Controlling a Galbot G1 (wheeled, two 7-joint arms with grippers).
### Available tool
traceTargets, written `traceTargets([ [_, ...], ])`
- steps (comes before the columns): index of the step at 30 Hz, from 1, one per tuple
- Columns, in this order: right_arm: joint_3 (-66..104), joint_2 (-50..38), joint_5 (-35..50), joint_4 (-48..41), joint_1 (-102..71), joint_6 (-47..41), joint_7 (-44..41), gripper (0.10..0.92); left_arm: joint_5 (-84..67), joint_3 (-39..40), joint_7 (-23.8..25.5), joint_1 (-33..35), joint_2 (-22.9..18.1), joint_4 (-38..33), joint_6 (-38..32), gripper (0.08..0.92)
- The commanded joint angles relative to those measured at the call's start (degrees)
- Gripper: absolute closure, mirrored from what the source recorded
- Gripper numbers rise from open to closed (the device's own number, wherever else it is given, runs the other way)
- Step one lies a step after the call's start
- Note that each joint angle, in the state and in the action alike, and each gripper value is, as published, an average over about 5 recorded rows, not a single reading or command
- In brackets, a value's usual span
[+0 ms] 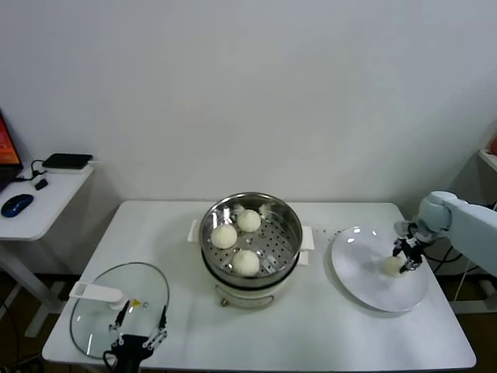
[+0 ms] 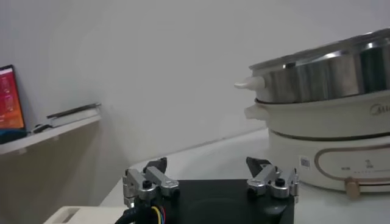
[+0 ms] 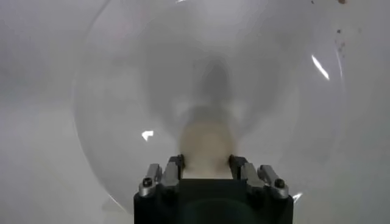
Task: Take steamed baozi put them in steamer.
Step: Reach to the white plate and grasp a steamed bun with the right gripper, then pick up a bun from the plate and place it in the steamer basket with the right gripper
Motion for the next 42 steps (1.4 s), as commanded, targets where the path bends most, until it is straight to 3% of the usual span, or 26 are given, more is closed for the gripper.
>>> traceTargets([
  [1,-13.32,-1.63,8.58,7.69,14.23,-1.72,-0.58,0.504,-0.08,-0.02,0.04,0.31,0.19,-0.35,0.05,0.177],
  [10,-35.81,3.51,27.95,20.52,43.52,-6.53,-1.31,0.503,-0.58,-0.15,0.09,0.41,0.64,-0.75,0.04,0.177],
  [24,-30.39,16.39,46.32,33.65,52.83,-18.19,3.98,0.484,-1.62,-0.32,0.35,-0.16,1.09,-1.5,0.88,0.177],
  [31,-25.65,20.39,46.95,33.38,44.65,-21.1,7.61,0.482,-1.8,-0.37,0.36,-0.17,0.92,-1.35,0.9,0.177],
  [42,-24.0,22.21,40.8,28.44,32.79,-22.53,10.9,0.46,-1.93,-0.79,0.36,-0.52,0.73,-0.4,1.02,0.177],
])
